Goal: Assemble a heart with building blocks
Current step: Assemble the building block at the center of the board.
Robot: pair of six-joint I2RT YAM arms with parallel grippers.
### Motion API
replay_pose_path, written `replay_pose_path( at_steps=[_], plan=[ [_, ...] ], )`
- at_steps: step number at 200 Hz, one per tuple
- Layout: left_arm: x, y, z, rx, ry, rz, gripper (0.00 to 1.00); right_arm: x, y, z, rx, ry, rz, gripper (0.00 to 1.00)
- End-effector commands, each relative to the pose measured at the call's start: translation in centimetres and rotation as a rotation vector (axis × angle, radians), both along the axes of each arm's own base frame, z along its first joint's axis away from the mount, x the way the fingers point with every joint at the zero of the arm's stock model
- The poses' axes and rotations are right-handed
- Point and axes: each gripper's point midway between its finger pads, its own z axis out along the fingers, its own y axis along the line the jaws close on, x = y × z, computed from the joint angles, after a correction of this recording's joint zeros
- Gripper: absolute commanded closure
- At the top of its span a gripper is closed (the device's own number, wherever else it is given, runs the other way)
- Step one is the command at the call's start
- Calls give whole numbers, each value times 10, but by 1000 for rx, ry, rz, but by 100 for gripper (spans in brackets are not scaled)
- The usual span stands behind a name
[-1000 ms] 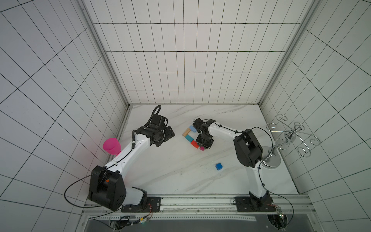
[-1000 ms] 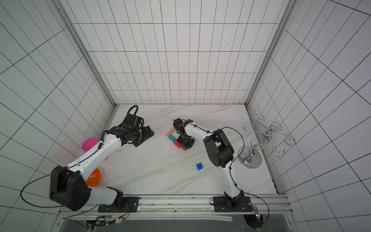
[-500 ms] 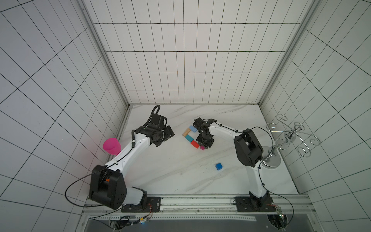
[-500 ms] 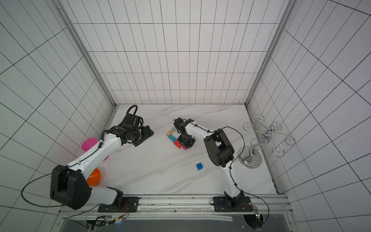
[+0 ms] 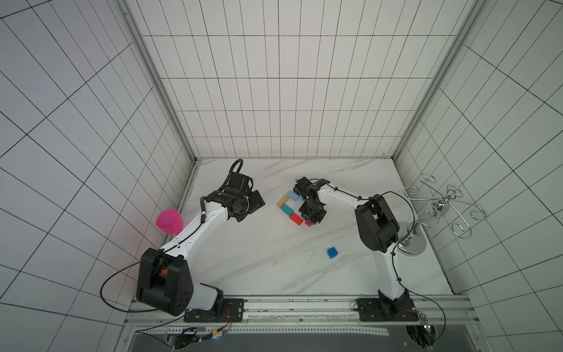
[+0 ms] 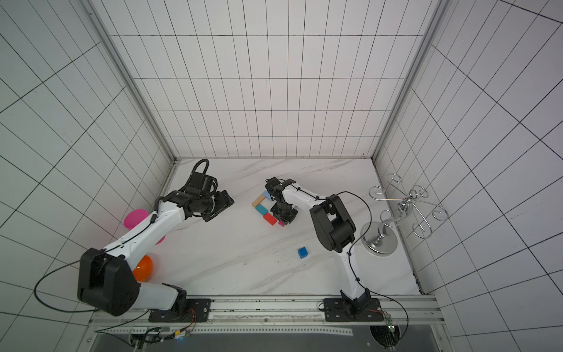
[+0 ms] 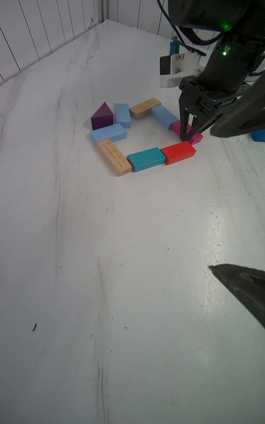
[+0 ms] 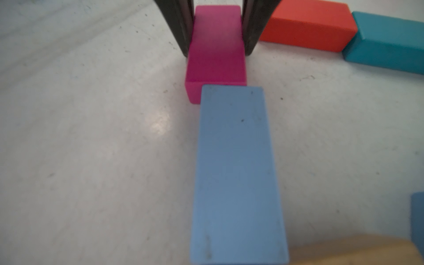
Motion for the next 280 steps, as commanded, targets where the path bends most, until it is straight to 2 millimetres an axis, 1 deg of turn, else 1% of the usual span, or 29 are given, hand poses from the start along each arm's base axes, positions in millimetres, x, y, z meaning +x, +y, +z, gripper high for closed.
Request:
replay_pose_path(
  at_steps=[1, 110, 168, 193, 216, 273, 280],
  plan=[
    [8, 0, 2, -2, -25, -5, 14, 3, -3, -16, -20, 29, -24, 100],
    [9, 1, 0, -8, -24, -18, 15, 4, 1, -21, -10, 36, -40, 100],
    [7, 3, -2, -12, -21, -20, 14, 2, -1, -24, -17, 41, -48, 100],
    [7, 3, -1, -17, -25, -23, 14, 2, -1, -24, -18, 39, -46, 92],
    [8, 3, -1, -19, -27, -24, 14, 2, -2, -23, -18, 34, -44, 80],
    [5, 4, -1, -22, -29, -23, 14, 5, -2, -16, -9, 4, -41, 64],
    [5, 5, 0, -23, -30, -20, 14, 5, -2, -15, -5, 1, -40, 61]
  ],
)
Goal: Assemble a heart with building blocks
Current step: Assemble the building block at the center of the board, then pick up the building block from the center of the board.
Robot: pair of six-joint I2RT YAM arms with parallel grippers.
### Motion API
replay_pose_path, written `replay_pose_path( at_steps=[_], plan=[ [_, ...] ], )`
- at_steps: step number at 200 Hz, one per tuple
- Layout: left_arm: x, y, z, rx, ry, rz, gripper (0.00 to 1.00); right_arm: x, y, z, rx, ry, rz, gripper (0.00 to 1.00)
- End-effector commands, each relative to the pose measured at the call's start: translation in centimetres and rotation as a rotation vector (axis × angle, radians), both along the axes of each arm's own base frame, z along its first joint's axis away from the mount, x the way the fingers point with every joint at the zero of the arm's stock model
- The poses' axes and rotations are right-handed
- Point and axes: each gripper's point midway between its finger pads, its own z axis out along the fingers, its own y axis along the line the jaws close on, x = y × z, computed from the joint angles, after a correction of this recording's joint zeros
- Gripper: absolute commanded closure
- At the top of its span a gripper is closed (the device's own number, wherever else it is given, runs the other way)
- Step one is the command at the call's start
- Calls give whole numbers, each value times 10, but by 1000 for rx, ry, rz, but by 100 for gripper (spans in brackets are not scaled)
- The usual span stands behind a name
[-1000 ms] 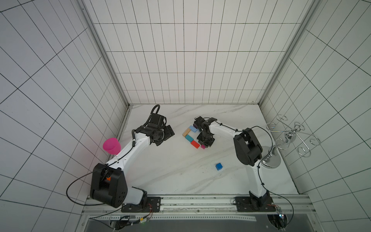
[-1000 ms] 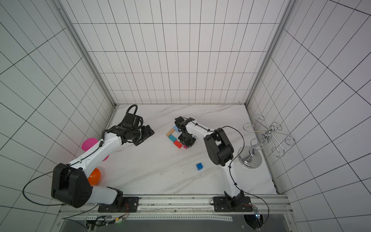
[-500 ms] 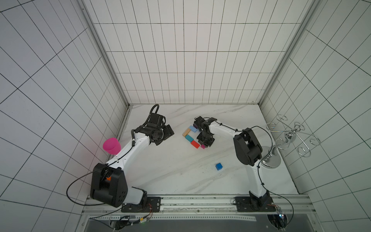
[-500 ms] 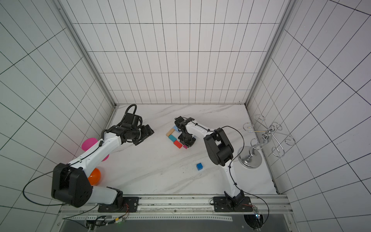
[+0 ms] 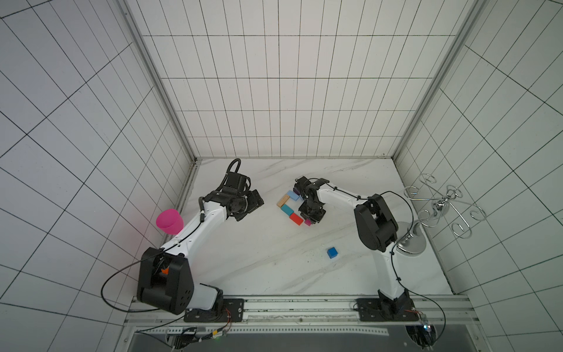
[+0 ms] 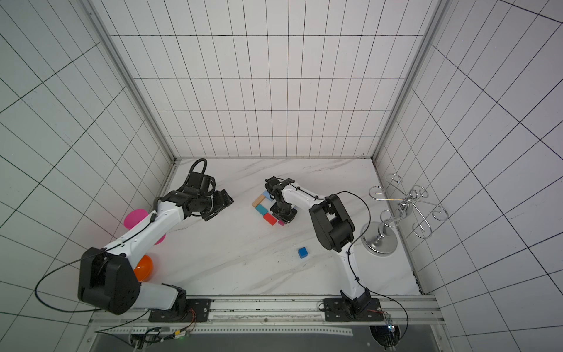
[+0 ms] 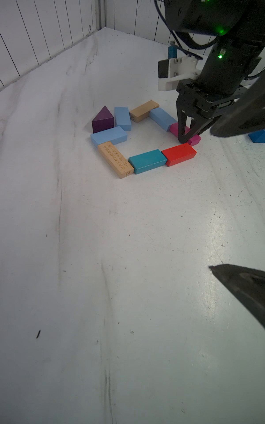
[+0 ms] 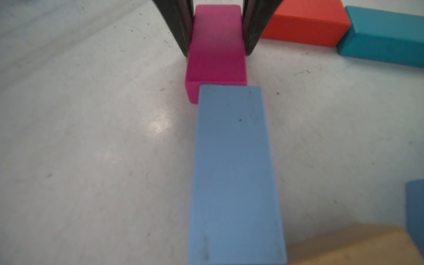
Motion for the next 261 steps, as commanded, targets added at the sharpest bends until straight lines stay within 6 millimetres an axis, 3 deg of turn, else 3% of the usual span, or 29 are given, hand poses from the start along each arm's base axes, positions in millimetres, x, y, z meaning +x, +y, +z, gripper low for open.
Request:
replay_pose_path(
  at_steps=[1, 53, 116, 158, 181, 200, 217, 229, 261],
  plan=[
    [1, 3, 2, 2, -22, -3, 14, 2, -4, -14, -12, -1, -11, 61],
    [-3, 4, 6, -4, -33, 3, 14, 0, -7, -8, -6, -22, -13, 46],
    [-11, 7, 12, -13, -51, 14, 14, 5, -11, 21, 9, -102, -11, 43],
    [-19, 9, 19, -22, -72, 23, 14, 8, -8, 52, 54, -159, 4, 42],
    [-23, 12, 26, -18, -87, 28, 14, 3, -9, 93, 75, -236, 78, 41],
    [-28, 16, 32, -5, -102, 36, 14, -14, -22, 127, 62, -307, 240, 40],
    [-32, 19, 33, 2, -109, 43, 14, -41, -42, 142, 20, -324, 439, 41],
    [-36, 20, 32, -2, -110, 47, 14, -69, -59, 137, -2, -277, 544, 42],
    [-43, 21, 26, -15, -102, 55, 14, -141, -89, 98, 23, -112, 666, 40]
  ],
)
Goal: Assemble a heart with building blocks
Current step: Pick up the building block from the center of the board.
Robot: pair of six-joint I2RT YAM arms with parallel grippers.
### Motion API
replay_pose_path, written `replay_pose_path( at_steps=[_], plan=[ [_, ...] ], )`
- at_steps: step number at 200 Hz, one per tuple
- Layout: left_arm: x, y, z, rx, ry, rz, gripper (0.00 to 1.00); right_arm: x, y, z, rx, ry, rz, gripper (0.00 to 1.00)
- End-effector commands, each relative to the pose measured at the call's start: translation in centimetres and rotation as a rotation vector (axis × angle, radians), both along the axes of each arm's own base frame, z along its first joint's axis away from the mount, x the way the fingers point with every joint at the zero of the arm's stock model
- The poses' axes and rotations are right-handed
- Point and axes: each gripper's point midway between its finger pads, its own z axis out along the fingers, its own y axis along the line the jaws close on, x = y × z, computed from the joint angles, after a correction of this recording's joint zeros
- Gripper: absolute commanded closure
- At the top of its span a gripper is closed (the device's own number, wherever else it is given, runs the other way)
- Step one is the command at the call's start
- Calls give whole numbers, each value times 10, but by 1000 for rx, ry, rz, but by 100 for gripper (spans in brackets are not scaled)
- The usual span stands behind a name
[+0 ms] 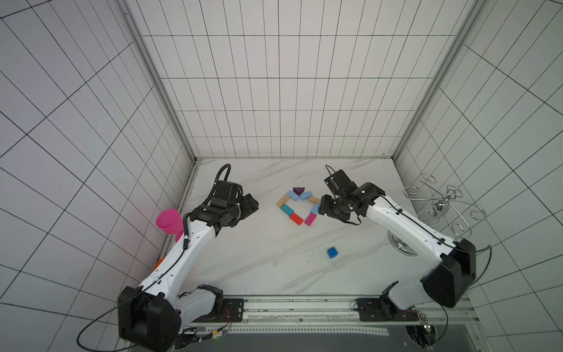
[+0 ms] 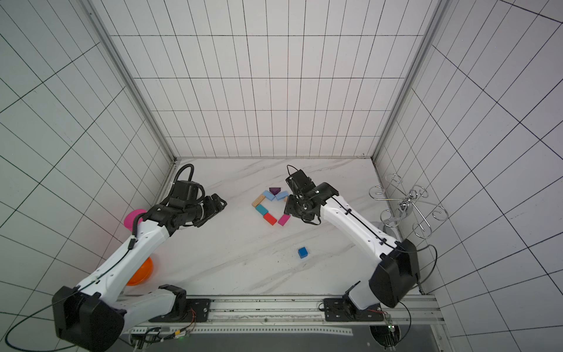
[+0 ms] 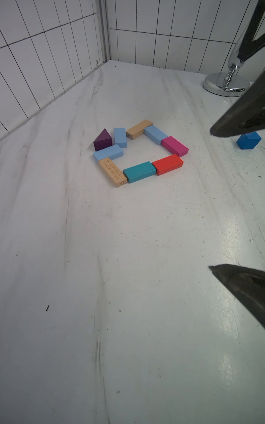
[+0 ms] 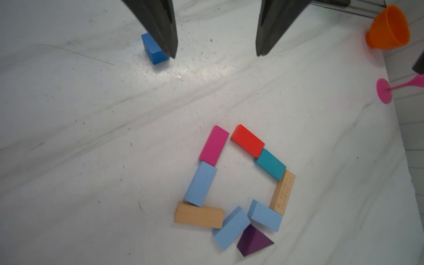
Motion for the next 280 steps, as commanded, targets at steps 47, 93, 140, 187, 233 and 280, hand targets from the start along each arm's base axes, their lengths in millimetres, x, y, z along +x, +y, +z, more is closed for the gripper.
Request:
replay_pose_path(
  at_steps=[47, 93, 140, 187, 233, 280],
  plan=[
    [-6, 7, -9, 21, 18, 15, 14, -87, -45, -93, -209, 256, 269, 30],
    [-10, 10, -13, 35, 29, 17, 14, -85, -37, -108, -226, 282, 334, 29],
    [-13, 12, -20, 43, 44, 24, 14, -84, -27, -120, -241, 307, 382, 30],
    [-10, 11, -22, 47, 49, 25, 14, -78, -25, -133, -268, 309, 377, 35],
    [-10, 12, -26, 54, 61, 24, 14, -73, -24, -148, -296, 315, 372, 53],
    [-10, 11, -30, 46, 64, 29, 14, -77, -32, -157, -336, 326, 372, 66]
  ],
)
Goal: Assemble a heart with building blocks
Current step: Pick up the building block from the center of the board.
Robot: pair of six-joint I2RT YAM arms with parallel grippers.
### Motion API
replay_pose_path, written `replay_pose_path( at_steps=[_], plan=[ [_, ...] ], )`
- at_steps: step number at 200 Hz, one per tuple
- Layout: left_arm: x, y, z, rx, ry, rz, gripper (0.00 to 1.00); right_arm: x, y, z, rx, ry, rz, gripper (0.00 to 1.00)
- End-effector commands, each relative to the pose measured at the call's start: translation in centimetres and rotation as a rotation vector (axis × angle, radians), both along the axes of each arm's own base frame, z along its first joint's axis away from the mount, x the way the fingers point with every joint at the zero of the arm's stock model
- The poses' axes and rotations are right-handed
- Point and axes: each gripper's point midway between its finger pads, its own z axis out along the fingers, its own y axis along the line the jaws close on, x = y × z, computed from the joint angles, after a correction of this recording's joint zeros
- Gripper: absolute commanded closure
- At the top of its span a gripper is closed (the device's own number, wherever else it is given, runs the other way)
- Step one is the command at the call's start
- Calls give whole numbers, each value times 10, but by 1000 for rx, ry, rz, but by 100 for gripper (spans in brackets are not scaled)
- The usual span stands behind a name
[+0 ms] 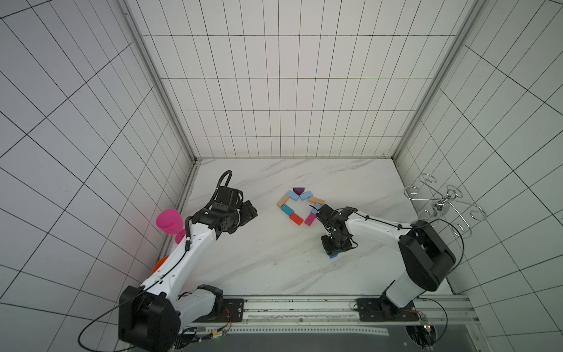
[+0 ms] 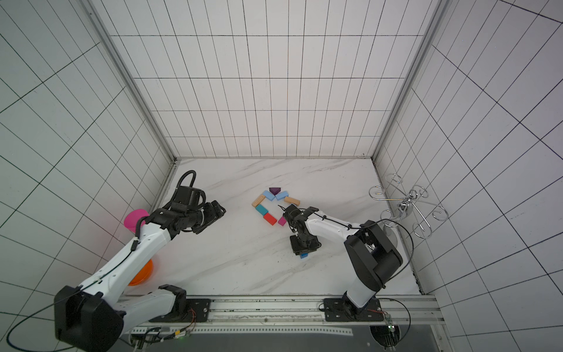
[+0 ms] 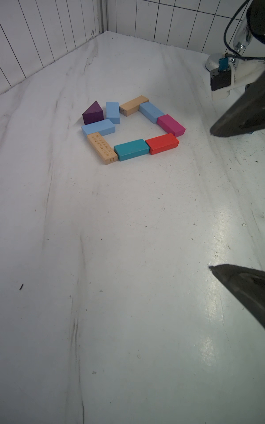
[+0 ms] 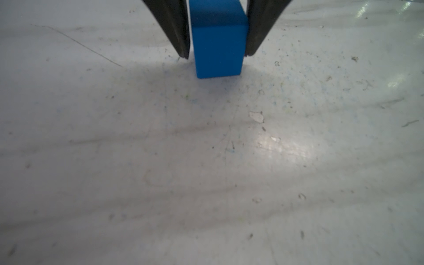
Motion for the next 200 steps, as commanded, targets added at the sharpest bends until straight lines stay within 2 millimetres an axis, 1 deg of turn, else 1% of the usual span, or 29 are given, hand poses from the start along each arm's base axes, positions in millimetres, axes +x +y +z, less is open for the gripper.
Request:
replay_pose_path(
  at_steps=[1, 25, 58, 105, 135, 163, 184, 200],
  plan=[
    [2, 4, -4, 14, -4, 13, 14, -7, -10, -7, -49, -1, 12, 66],
    [2, 5, -3, 16, -5, 15, 14, -7, -12, -7, -54, -7, 9, 74],
    [1, 6, -2, 18, -7, 20, 14, -7, -12, -6, -58, -15, 6, 81],
    [1, 8, -1, 26, -9, 26, 14, 4, -9, 15, -77, -72, 35, 85],
    [1, 10, 0, 34, -11, 32, 14, 10, -4, 24, -83, -89, 54, 86],
    [0, 11, -2, 43, -9, 32, 14, 14, 7, 34, -76, -112, 81, 86],
    [1, 11, -2, 48, -8, 33, 14, 21, 26, 45, -62, -140, 125, 86],
    [1, 11, -3, 50, -5, 33, 14, 28, 41, 50, -50, -156, 164, 86]
  ],
)
